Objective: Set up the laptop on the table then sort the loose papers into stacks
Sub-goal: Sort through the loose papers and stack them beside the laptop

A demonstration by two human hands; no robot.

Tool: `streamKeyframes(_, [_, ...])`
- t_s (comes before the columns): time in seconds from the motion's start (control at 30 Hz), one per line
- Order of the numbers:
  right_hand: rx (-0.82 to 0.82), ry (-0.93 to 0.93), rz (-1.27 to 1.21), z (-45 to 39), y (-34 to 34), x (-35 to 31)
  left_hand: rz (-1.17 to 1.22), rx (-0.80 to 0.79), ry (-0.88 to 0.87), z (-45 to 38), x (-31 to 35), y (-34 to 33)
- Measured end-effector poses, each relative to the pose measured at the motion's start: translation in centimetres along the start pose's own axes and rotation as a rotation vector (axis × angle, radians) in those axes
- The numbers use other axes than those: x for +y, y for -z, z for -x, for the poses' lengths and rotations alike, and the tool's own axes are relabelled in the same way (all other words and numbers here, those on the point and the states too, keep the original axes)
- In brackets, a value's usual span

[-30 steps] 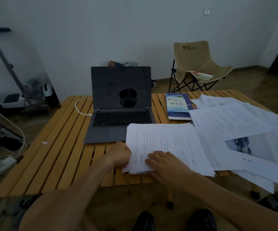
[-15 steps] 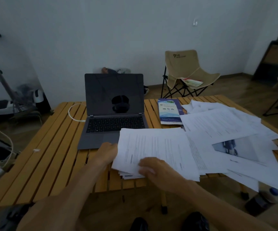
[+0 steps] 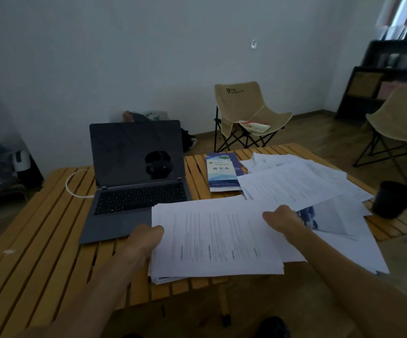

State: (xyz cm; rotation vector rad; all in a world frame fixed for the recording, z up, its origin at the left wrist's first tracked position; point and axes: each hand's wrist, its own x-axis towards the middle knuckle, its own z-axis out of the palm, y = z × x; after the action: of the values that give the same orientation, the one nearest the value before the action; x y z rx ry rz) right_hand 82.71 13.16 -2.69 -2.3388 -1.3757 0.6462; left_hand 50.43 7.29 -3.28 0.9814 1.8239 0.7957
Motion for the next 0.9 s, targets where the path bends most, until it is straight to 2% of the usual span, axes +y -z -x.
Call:
streamKeyframes(0.1, [-0.112, -0.007, -0.136, 0.1, 0.0, -0.5, -0.018, -0.026, 0.003, -0.3, 0.0, -0.4])
streamKeyframes(0.2, [-0.024, -0.008, -0.070, -0.1, -0.3, -0.5, 0.016, -0.001, 0.007, -0.8, -0.4, -0.3])
streamKeyframes(0.37, [-0.019, 0.000, -0.215, -0.8, -0.5, -0.3, -0.005, 0.024, -0.014, -1.3, -0.6, -0.8])
streamKeyframes(0.5, [-0.180, -0.011, -0.357, -0.3, -1.3, -0.9, 0.014, 0.035, -0.022, -1.6, -0.4, -1.2])
streamKeyframes(0.63, [-0.224, 0.009, -0.360, 0.2, -1.5, -0.5, -0.008, -0.019, -0.030, -1.6, 0.5, -1.0])
streamKeyframes(0.77, [-0.293, 0.048, -0.372, 0.6, -1.4, 0.5, 0.003, -0.048, -0.251, -0.9, 0.9, -1.2])
streamKeyframes(0.83, [-0.295, 0.066, -0.522, 1.1, -0.8, 0.7, 0.014, -0.008, -0.407, 0.2, 1.4, -0.5])
streamKeyframes(0.9, [-0.347, 0.129, -0.796, 1.6, 0.5, 0.9, 0.143, 0.016, -0.549, 1.2, 2.3, 0.8])
